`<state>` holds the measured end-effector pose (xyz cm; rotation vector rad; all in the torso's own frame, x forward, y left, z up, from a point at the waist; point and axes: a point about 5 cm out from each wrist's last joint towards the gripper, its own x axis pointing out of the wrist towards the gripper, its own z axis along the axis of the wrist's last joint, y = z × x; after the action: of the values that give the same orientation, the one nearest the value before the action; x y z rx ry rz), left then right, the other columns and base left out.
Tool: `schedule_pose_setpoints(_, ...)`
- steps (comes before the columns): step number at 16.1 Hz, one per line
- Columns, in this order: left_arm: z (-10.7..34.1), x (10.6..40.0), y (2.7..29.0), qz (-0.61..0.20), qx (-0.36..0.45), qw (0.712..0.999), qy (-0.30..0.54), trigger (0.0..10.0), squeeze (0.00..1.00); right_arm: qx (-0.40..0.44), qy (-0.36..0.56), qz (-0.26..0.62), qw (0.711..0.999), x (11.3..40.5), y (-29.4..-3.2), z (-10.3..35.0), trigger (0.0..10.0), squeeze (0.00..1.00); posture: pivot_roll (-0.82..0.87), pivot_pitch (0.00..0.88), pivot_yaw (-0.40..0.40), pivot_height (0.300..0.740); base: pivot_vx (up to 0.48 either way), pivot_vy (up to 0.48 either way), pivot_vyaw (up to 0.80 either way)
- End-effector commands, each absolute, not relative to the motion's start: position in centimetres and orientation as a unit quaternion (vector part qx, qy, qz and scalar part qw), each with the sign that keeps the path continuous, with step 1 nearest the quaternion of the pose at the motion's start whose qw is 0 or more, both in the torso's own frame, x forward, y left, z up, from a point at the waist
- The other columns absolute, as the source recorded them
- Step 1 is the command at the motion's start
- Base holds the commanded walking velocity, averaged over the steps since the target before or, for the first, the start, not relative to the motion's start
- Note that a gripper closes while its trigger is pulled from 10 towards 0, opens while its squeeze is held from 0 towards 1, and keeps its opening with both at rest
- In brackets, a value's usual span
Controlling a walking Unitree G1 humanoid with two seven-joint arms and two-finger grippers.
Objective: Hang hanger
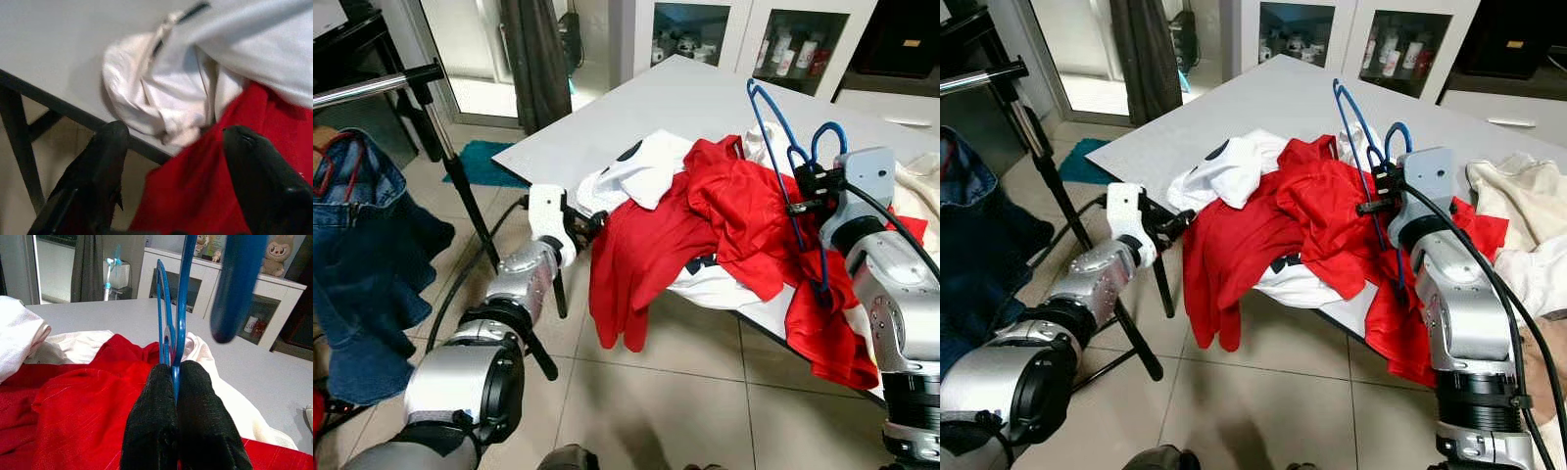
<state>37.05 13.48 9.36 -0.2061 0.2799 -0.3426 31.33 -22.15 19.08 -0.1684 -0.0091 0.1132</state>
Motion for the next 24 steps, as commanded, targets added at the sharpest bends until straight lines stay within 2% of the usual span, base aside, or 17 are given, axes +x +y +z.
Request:
schedule_pose_setpoints(1, 9.4, 37.1, 13.3, -0.174, -0.099, 0.969, 0.146, 0.6, 0.0, -0.086, -0.007, 0.057, 0.995, 31.1, -22.1, 19.3, 10.0, 0.0, 0.0, 0.009, 0.048, 0.74, 0.0, 0.0, 0.0)
schedule_pose_setpoints(2, 9.1, 37.0, 13.2, -0.171, -0.1, 0.968, 0.152, 0.0, 0.0, -0.087, -0.007, 0.057, 0.995, 31.0, -22.2, 19.3, 10.0, 0.0, 0.0, 0.011, 0.047, 0.74, 0.0, 0.0, 0.0)
schedule_pose_setpoints(6, 9.1, 37.0, 13.1, -0.171, -0.109, 0.968, 0.149, 0.0, 0.0, -0.09, -0.007, 0.062, 0.994, 30.8, -22.1, 19.5, 10.0, 0.0, 0.0, 0.014, 0.041, 0.74, 0.0, 0.0, 0.0)
schedule_pose_setpoints(10, 10.1, 37.3, 12.8, -0.177, -0.108, 0.972, 0.11, 0.0, 0.0, -0.09, -0.005, 0.067, 0.994, 30.6, -21.8, 19.2, 10.0, 0.0, -0.01, 0.013, 0.043, 0.74, 0.0, 0.0, 0.0)
schedule_pose_setpoints(12, 10.9, 37.4, 12.5, -0.166, -0.065, 0.982, 0.067, 0.0, 0.0, -0.101, -0.017, 0.061, 0.993, 30.3, -21.1, 18.9, 10.0, 0.0, 0.0, 0.012, 0.045, 0.74, 0.0, 0.0, 0.0)
schedule_pose_setpoints(13, 10.9, 37.4, 12.4, -0.165, -0.057, 0.983, 0.059, 1.0, 0.0, -0.108, -0.024, 0.059, 0.992, 30.2, -20.8, 18.8, 10.0, 0.0, 0.0, 0.01, 0.047, 0.74, 0.0, 0.0, 0.0)
schedule_pose_setpoints(14, 11.0, 37.2, 12.3, -0.16, -0.039, 0.986, 0.04, 10.0, 0.0, -0.111, -0.04, 0.059, 0.991, 29.8, -20.0, 18.7, 10.0, 0.0, 0.0, 0.01, 0.047, 0.74, 0.0, 0.0, 0.0)
schedule_pose_setpoints(18, 11.8, 36.7, 12.9, -0.14, -0.02, 0.99, -0.025, 10.0, 0.0, -0.072, -0.091, 0.035, 0.993, 29.1, -18.9, 18.9, 10.0, 0.0, 0.02, 0.012, 0.043, 0.74, 0.0, 0.0, 0.0)
schedule_pose_setpoints(21, 12.5, 35.9, 13.1, -0.13, -0.013, 0.988, -0.078, 10.0, 0.0, -0.087, -0.146, 0.016, 0.985, 27.7, -18.5, 19.4, 10.0, 0.0, 0.03, 0.017, 0.041, 0.74, 0.0, 0.0, 0.0)
schedule_pose_setpoints(24, 12.2, 35.0, 12.9, -0.124, -0.017, 0.988, -0.087, 10.0, 0.0, -0.085, -0.173, 0.017, 0.981, 27.1, -18.1, 19.9, 10.0, 0.0, 0.03, 0.02, 0.039, 0.74, 0.0, 0.0, 0.0)
